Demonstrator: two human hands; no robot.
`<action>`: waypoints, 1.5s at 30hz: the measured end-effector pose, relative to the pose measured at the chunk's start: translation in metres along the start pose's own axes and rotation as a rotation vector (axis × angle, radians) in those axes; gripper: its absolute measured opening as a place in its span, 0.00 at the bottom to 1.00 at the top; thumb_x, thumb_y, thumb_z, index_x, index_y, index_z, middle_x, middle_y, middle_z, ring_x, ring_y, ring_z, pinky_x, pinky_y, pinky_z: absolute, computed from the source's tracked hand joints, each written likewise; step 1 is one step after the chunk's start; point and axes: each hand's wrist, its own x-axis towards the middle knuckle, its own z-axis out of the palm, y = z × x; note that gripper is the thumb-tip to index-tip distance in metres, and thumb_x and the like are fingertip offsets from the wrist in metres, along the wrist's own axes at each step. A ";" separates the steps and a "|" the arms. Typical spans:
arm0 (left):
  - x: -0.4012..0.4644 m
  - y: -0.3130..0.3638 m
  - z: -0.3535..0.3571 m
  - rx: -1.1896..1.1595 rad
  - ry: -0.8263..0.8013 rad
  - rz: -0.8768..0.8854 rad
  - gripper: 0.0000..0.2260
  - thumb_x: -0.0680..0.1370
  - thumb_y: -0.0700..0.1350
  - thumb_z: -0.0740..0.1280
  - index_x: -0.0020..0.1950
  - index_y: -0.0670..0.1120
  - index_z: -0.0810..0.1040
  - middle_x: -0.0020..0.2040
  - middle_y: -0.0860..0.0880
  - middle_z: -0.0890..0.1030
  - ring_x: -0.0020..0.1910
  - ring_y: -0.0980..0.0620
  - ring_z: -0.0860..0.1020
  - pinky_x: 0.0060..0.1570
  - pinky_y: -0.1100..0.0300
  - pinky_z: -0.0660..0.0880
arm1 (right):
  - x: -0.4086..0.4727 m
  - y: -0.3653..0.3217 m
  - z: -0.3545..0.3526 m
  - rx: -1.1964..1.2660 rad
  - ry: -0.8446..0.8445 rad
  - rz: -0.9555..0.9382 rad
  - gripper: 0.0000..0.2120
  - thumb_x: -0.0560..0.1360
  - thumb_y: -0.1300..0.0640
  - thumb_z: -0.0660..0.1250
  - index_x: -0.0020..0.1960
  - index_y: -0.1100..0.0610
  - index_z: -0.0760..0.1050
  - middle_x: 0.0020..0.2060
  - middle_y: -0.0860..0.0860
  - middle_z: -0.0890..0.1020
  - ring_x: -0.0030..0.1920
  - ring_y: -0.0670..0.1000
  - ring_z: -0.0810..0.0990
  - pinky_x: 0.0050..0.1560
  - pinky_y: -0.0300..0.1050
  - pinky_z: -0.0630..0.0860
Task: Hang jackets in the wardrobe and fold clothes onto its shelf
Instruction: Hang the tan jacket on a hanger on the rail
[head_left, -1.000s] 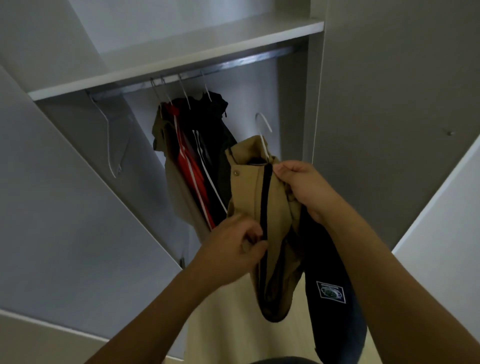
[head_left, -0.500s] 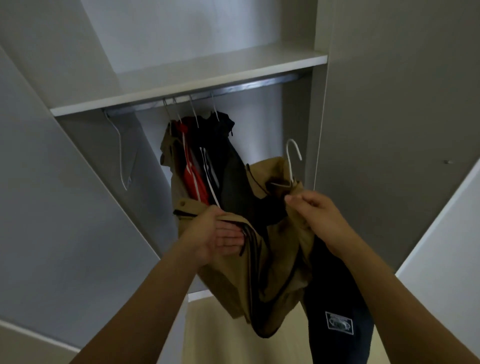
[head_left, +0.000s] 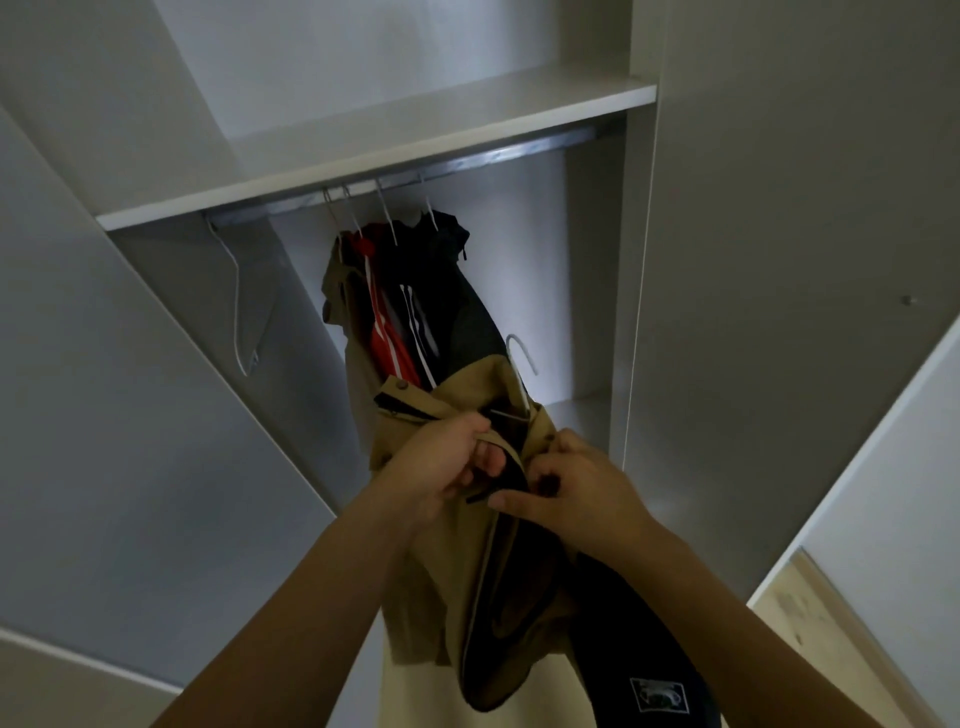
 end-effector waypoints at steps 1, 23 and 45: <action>-0.001 0.001 -0.002 0.019 -0.012 -0.010 0.21 0.81 0.50 0.57 0.31 0.46 0.79 0.32 0.51 0.80 0.32 0.55 0.72 0.39 0.57 0.67 | 0.001 -0.001 0.003 -0.022 -0.010 -0.020 0.23 0.63 0.22 0.56 0.35 0.41 0.69 0.42 0.36 0.66 0.43 0.39 0.68 0.38 0.35 0.64; 0.005 -0.019 -0.033 1.002 -0.051 0.751 0.05 0.80 0.50 0.62 0.50 0.53 0.78 0.46 0.57 0.78 0.47 0.60 0.76 0.57 0.58 0.72 | 0.008 0.006 -0.018 0.251 -0.192 0.014 0.07 0.71 0.47 0.72 0.38 0.42 0.74 0.44 0.42 0.72 0.45 0.47 0.76 0.49 0.45 0.74; -0.002 -0.014 -0.013 0.593 -0.057 0.421 0.06 0.78 0.47 0.67 0.42 0.54 0.80 0.41 0.55 0.80 0.43 0.58 0.78 0.47 0.60 0.74 | -0.003 0.013 -0.027 0.438 -0.347 0.058 0.08 0.78 0.49 0.65 0.42 0.48 0.79 0.48 0.46 0.69 0.52 0.46 0.73 0.54 0.36 0.68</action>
